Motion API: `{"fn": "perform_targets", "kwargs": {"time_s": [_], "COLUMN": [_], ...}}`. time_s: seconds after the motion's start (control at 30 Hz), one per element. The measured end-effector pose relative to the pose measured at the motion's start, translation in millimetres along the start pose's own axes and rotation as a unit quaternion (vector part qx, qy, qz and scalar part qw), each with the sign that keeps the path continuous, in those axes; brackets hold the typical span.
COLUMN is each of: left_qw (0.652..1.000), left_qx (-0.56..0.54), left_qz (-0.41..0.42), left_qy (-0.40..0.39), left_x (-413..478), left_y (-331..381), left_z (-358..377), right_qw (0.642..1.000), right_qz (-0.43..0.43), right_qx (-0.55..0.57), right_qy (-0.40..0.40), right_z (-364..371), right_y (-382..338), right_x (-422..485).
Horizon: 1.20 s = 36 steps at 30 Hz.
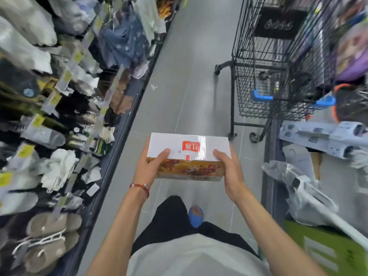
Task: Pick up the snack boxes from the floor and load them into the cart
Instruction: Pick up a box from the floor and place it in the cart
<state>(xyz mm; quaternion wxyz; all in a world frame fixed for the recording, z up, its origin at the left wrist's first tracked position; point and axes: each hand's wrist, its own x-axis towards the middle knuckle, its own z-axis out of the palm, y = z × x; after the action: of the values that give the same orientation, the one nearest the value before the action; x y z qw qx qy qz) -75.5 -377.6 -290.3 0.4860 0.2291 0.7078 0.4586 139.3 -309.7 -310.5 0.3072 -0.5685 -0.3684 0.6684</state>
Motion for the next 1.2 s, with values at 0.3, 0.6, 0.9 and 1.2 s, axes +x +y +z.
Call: {"fn": "perform_targets", "kwargs": {"time_s": [0.3,0.6,0.9,1.2], "left_qw": [0.986,0.955,0.927,0.892], "left_qx": [0.076,0.102,0.136,0.189], "left_qz": [0.042,0.088,0.141,0.116], "left_qy": [-0.144,-0.263,-0.320,-0.393], "left_x": [173.4,311.9,440.7,537.0], "left_y": [108.5,235.8,327.5,394.2], "left_z": [72.4,148.7,275.7,408.1], "right_qw": [0.982,0.945,0.890,0.879], "right_qz": [-0.042,-0.091,-0.139,-0.087], "right_qx": [0.111,0.187,0.243,0.243], "right_qy": [0.144,0.254,0.359,0.400], "right_z": [-5.4,-9.0,-59.2,-132.8], "right_y": [-89.5,-181.8,-272.4,-328.8], "right_x": [115.5,213.7,345.0,448.7]}}
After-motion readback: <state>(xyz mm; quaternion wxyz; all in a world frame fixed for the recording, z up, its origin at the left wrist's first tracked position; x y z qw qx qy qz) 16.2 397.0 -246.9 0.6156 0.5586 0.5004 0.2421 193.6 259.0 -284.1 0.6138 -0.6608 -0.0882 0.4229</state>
